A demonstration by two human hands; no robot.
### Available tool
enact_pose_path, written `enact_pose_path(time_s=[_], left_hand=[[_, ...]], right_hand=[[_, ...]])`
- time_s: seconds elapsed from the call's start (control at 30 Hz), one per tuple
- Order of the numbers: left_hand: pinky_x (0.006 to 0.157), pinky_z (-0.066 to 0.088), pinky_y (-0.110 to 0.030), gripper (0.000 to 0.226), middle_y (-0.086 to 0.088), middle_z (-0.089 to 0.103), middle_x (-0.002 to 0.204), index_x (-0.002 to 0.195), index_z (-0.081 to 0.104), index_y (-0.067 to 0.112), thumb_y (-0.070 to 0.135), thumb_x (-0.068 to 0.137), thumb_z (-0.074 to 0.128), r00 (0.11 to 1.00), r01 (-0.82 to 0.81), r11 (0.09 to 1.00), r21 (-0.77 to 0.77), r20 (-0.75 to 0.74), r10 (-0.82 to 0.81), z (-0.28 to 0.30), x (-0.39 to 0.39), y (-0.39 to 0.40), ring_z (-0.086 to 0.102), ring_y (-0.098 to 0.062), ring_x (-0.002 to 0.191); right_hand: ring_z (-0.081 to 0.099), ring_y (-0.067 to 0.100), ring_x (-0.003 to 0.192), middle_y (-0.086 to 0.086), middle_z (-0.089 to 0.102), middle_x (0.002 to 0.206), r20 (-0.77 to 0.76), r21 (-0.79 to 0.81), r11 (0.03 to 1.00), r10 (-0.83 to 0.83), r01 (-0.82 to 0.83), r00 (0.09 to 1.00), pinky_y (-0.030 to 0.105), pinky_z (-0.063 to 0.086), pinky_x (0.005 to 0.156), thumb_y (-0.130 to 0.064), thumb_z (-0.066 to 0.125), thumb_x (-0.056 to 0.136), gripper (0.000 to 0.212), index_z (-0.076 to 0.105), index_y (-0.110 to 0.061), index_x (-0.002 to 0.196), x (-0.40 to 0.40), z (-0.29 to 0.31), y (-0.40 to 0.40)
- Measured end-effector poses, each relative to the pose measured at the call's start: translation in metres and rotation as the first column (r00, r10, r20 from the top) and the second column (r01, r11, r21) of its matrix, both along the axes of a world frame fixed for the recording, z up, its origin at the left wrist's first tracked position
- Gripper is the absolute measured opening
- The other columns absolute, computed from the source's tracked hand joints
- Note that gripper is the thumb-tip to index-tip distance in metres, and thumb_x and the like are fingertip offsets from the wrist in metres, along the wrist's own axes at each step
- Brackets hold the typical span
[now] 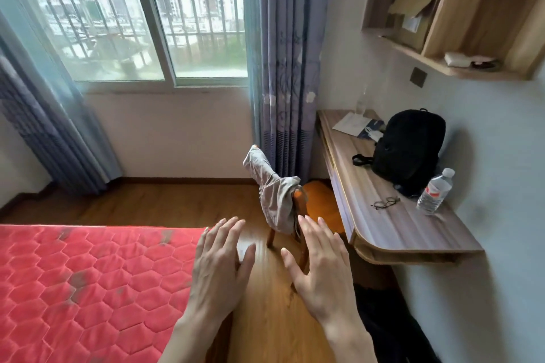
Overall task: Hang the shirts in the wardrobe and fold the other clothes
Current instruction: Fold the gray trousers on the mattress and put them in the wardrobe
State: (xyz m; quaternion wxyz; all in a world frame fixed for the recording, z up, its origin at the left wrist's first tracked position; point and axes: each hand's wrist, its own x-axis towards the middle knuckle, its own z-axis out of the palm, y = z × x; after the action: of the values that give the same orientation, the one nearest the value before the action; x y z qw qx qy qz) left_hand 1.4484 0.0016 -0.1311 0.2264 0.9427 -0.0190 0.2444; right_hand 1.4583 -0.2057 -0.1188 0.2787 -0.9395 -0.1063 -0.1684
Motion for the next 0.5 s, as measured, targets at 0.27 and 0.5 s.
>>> enact_pose_path(time_s=[0.27,0.5], left_hand=[[0.123,0.029,-0.045,0.052,0.005,0.057,0.147,0.142,0.057,0.022,0.051,0.101,0.046,0.996,-0.066,0.996,0.065,-0.054,0.07,-0.015,0.081,0.012,0.043,-0.016,0.145],[0.122,0.032,-0.046,0.054,0.003,0.059,0.146,0.142,0.058,0.02,0.052,0.101,0.043,0.991,-0.054,0.994,0.096,-0.117,0.065,-0.033,0.146,0.027,0.045,-0.018,0.143]], right_hand=[[0.013,0.003,0.156,-0.014,0.033,0.166,-0.114,0.032,0.997,0.069,-0.066,0.991,0.029,0.003,0.124,-0.064,0.046,0.101,0.069,0.027,-0.035,0.161,0.095,-0.031,0.008],[0.019,0.008,0.156,-0.012,0.034,0.165,-0.186,0.034,0.999,0.036,-0.031,0.982,0.032,0.009,0.125,-0.064,0.047,0.1,0.07,0.03,-0.033,0.161,0.155,-0.053,0.022]])
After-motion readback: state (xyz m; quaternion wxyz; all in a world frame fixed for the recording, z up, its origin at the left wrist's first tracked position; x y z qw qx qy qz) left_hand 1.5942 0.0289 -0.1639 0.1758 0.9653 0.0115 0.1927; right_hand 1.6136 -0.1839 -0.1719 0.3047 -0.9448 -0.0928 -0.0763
